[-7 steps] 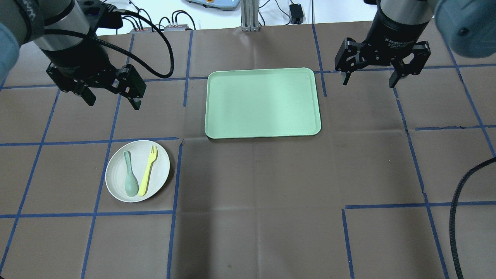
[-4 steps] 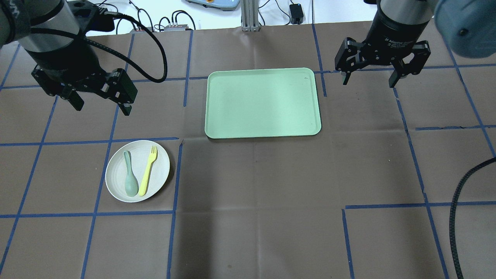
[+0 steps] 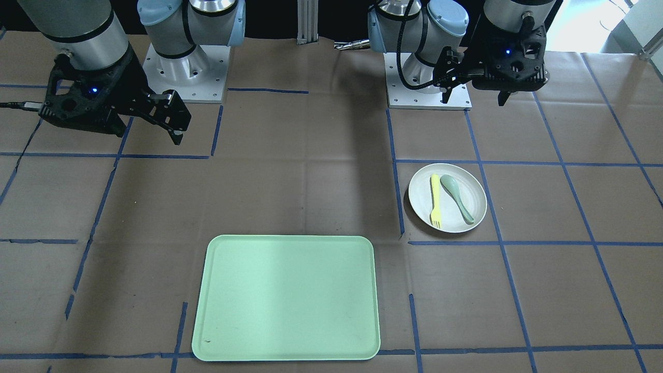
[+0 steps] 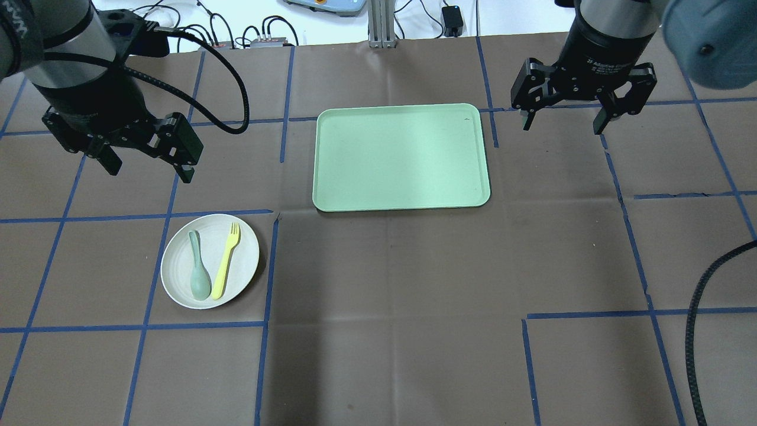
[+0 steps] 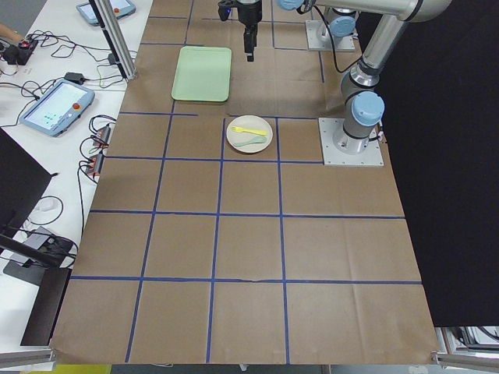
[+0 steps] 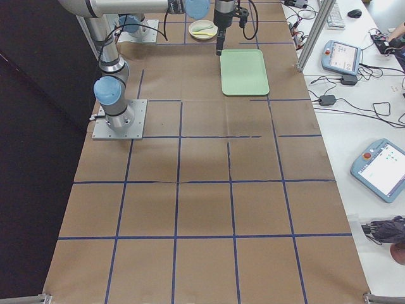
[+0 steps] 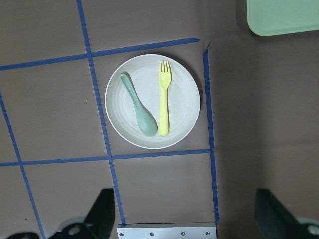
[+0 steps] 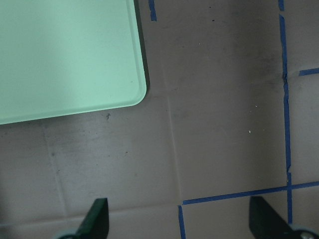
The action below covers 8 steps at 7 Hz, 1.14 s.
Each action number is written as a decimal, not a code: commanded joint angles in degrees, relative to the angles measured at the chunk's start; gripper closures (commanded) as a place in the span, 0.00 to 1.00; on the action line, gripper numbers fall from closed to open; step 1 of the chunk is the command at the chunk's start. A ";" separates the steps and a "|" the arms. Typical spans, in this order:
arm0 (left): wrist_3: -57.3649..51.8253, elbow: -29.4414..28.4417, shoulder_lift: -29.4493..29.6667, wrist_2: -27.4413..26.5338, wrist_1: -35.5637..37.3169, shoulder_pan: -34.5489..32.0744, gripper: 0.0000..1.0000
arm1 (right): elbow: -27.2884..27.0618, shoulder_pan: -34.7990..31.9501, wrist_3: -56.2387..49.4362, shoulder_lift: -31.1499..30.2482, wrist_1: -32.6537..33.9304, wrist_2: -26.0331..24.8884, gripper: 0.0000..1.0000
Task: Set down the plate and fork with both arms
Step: 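Move the left gripper down toward the white plate's rim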
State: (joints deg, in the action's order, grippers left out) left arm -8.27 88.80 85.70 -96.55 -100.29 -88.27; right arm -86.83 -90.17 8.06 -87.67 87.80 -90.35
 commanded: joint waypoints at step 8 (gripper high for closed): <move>-25.64 25.09 8.75 4.26 39.40 20.32 0.01 | 0.00 0.00 0.02 0.04 0.00 0.00 0.00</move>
State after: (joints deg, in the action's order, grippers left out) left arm -32.13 110.49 90.68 -92.93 -70.02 -68.75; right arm -86.84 -90.17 8.02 -87.62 87.80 -90.35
